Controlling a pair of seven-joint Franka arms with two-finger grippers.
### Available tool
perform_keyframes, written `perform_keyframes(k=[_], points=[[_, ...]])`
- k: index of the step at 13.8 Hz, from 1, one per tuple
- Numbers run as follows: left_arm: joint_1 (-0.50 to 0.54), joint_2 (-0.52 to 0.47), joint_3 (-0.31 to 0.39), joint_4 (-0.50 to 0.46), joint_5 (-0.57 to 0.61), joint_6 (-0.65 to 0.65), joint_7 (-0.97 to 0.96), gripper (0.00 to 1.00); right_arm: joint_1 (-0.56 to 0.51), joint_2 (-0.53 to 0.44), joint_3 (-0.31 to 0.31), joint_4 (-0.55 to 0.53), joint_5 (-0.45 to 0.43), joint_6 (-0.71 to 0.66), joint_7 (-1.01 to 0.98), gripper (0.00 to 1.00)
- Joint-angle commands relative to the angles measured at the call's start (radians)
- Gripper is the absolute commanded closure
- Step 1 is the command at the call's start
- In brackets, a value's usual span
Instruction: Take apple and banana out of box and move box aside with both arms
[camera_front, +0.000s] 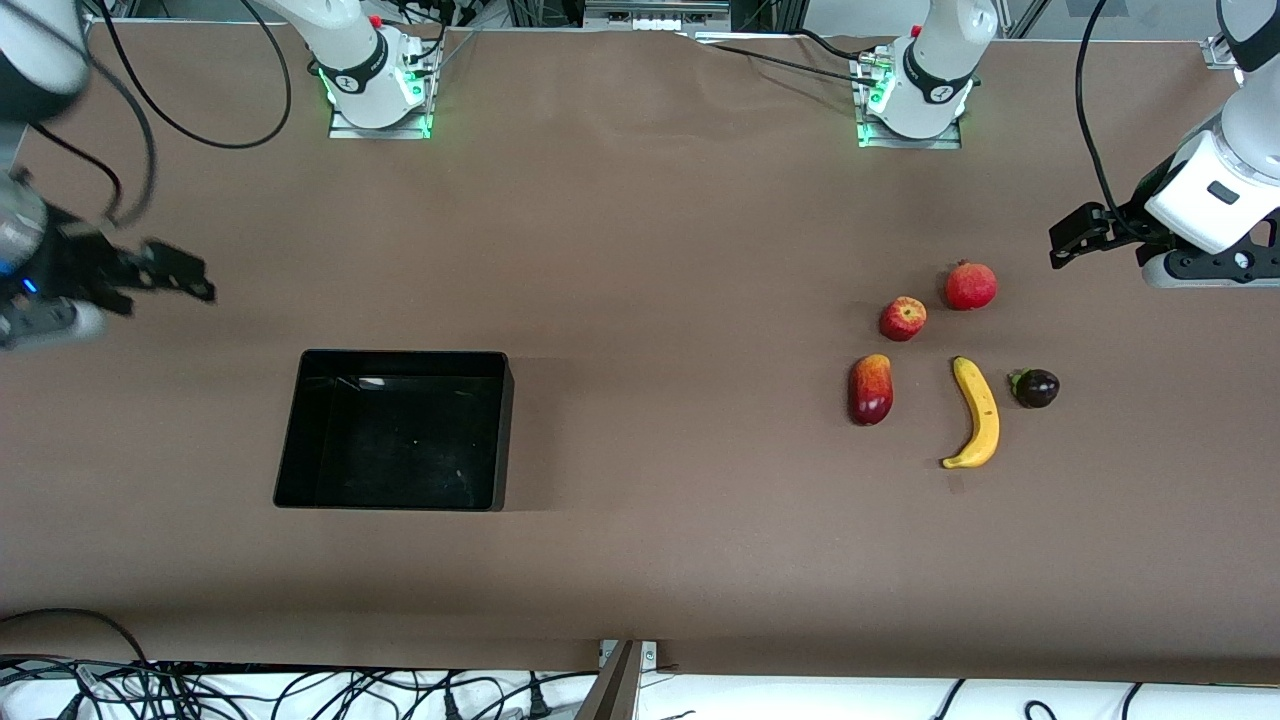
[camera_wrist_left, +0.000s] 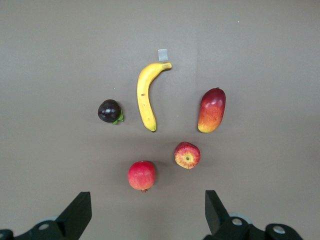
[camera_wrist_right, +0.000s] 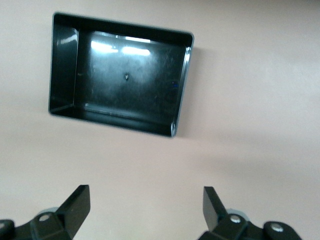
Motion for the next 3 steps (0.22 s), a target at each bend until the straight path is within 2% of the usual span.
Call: perform_keyframes(k=[1, 3], points=[[0.002, -0.008, 0.001, 0.011, -0.022, -0.020, 0.024, 0.00, 0.006, -0.051, 0.007, -0.033, -0.022, -0.017, 0.002, 0.00], [0.004, -0.009, 0.001, 0.011, -0.022, -0.020, 0.022, 0.00, 0.015, -0.043, 0.010, -0.029, -0.032, -0.011, 0.034, 0.00]])
